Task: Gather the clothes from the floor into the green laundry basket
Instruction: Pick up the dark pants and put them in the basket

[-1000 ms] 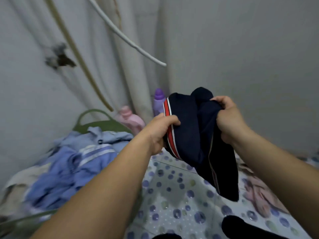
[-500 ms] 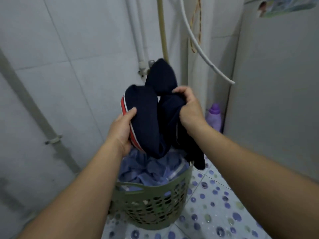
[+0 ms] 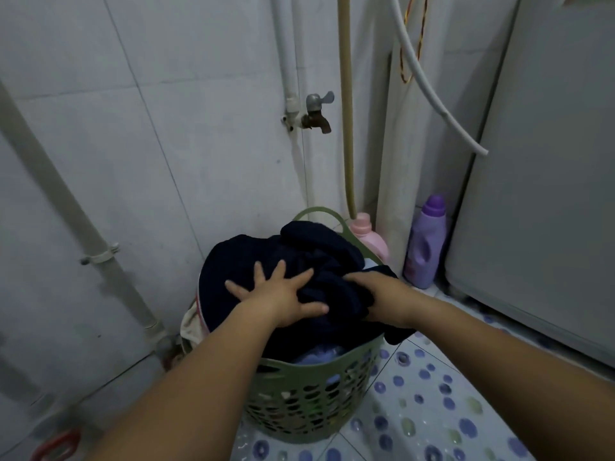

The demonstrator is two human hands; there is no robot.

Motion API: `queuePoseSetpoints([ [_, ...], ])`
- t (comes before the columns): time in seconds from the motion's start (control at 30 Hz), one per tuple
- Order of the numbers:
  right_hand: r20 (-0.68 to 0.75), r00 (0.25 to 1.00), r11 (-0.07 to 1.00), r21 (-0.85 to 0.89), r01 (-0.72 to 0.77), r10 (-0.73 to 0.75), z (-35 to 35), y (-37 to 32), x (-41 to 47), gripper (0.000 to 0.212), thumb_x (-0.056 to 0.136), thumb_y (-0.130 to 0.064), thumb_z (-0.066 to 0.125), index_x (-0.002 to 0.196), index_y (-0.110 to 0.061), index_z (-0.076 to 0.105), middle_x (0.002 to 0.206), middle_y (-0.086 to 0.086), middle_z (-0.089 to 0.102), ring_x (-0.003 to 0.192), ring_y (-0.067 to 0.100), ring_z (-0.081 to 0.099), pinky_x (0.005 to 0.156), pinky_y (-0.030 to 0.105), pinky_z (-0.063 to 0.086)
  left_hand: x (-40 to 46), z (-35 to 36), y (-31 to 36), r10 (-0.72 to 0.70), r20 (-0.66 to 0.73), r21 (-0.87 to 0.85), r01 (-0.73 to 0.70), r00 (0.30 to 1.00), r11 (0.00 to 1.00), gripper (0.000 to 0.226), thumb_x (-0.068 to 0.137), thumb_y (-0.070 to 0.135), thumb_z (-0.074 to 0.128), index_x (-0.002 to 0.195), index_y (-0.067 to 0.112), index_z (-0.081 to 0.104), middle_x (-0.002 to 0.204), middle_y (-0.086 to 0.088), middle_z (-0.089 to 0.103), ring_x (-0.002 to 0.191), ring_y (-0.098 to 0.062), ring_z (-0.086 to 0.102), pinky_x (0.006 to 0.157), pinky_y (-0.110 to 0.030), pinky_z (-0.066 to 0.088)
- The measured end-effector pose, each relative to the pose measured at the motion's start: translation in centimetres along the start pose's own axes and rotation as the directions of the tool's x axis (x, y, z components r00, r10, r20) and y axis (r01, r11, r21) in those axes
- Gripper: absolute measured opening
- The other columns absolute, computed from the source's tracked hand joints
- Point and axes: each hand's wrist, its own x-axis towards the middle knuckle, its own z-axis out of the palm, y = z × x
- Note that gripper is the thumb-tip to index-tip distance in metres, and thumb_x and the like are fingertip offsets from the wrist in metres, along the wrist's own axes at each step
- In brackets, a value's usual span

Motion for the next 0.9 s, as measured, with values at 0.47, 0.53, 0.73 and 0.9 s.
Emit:
queuePoseSetpoints([
  [0.47,-0.146,0.727,0.650,0.588,-0.482,0.671,2.7,7.0,2.5,0.015,0.084,-0.014,0.064,0.091,-0.015,0.050,0.103,0.014,0.057,0.089,0.030,0.054,0.079,0.046,0.054,3.2,2.5,-1.3,-0.108,0.381,0.074,0.086,0.918,0.993,0.098,0.075,0.071,0.057,0.150,0.041,0.001,0.154,-0.004,-0.036,0.148,-0.037,-0.005,0.122,-0.048,0.009],
  [0.53,-0.336,0.676,0.737,0.481,-0.476,0.656,1.9,6.5,2.9,0.007,0.088,-0.014,0.055,0.083,-0.013,0.051,0.102,0.017,0.063,0.083,0.027,0.049,0.075,0.034,0.044,3.4,2.4,-1.3,-0.105,0.390,0.070,0.084,0.915,0.994,0.097,0.076,0.069,0.057,0.150,0.040,0.001,0.154,-0.004,-0.036,0.149,-0.036,-0.002,0.122,-0.047,0.011],
  [0.73,-0.711,0.690,0.966,0.248,0.067,0.135,-1.6,0.3,3.7,0.004,0.092,-0.014,0.051,0.094,-0.011,0.052,0.091,0.006,0.056,0.082,0.024,0.052,0.076,0.034,0.042,3.1,2.6,-1.1,-0.121,0.392,0.105,0.087,0.912,0.991,0.100,0.074,0.073,0.055,0.151,0.039,0.001,0.154,-0.005,-0.035,0.149,-0.037,-0.002,0.121,-0.048,0.013],
  [0.9,-0.315,0.949,0.998,0.049,0.050,-0.032,2.2,1.4,4.3,0.023,0.090,-0.020,0.049,0.113,-0.018,0.050,0.114,0.009,0.054,0.107,0.031,0.054,0.093,0.041,0.044,1.8,2.3,-0.9,-0.094,0.396,0.059,0.077,0.913,0.995,0.100,0.071,0.076,0.053,0.151,0.040,0.005,0.156,-0.005,-0.031,0.149,-0.036,-0.004,0.122,-0.048,0.009],
])
